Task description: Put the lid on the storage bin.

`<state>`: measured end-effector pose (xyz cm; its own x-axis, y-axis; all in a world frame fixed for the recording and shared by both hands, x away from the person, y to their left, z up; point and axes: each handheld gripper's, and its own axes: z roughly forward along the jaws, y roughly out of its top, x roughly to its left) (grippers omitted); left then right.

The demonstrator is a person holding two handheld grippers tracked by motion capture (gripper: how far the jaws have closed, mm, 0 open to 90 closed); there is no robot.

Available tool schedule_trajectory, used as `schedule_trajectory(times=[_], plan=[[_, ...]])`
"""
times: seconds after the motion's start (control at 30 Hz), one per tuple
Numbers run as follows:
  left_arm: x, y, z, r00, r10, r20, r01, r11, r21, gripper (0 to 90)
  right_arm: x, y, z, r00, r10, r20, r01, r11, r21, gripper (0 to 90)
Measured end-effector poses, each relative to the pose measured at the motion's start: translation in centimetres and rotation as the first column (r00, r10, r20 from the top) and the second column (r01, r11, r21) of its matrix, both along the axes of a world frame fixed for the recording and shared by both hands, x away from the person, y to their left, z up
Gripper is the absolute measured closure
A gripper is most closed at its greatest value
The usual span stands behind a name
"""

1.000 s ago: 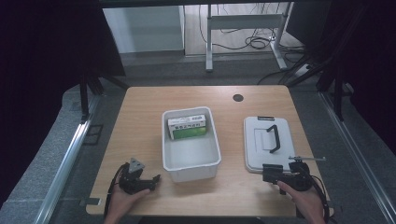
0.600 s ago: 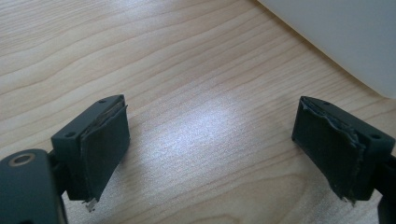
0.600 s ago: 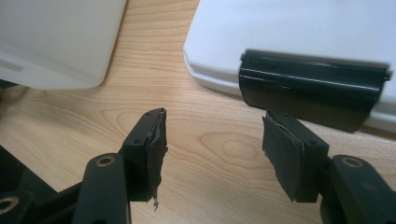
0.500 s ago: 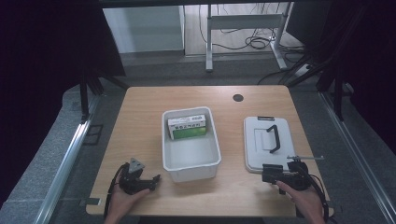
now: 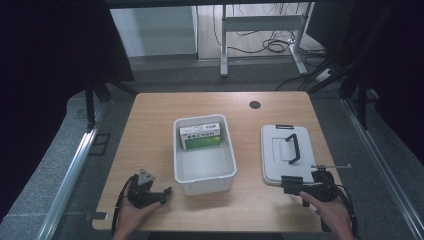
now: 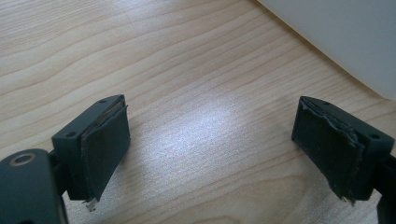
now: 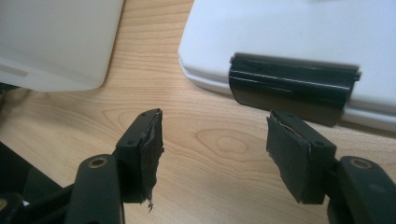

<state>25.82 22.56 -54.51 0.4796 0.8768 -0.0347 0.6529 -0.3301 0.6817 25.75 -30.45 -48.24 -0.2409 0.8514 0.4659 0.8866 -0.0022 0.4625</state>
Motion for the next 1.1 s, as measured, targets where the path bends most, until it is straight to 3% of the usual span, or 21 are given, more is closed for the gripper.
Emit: schedule_trajectory(times=[0.5, 0.67, 1.1], plan=[[0.1, 0.0, 0.0, 1.0, -0.003, 0.001, 0.003, 1.0, -0.001, 11.6, 1.0, 0.9, 1.4, 0.9992, 0.039, -0.012, -0.039, 0.998, -0.057, 35.2], [0.1, 0.0, 0.0, 1.0, -0.003, 0.001, 0.003, 1.0, -0.001, 11.6, 1.5, 1.2, 2.5, 0.9985, 0.053, -0.012, -0.054, 0.996, -0.078, 35.0], [0.1, 0.0, 0.0, 1.0, -0.005, 0.003, 0.005, 1.0, 0.0, 11.6, 3.1, 1.7, 4.6, 0.9983, 0.036, -0.047, -0.04, 0.995, -0.088, 35.2]])
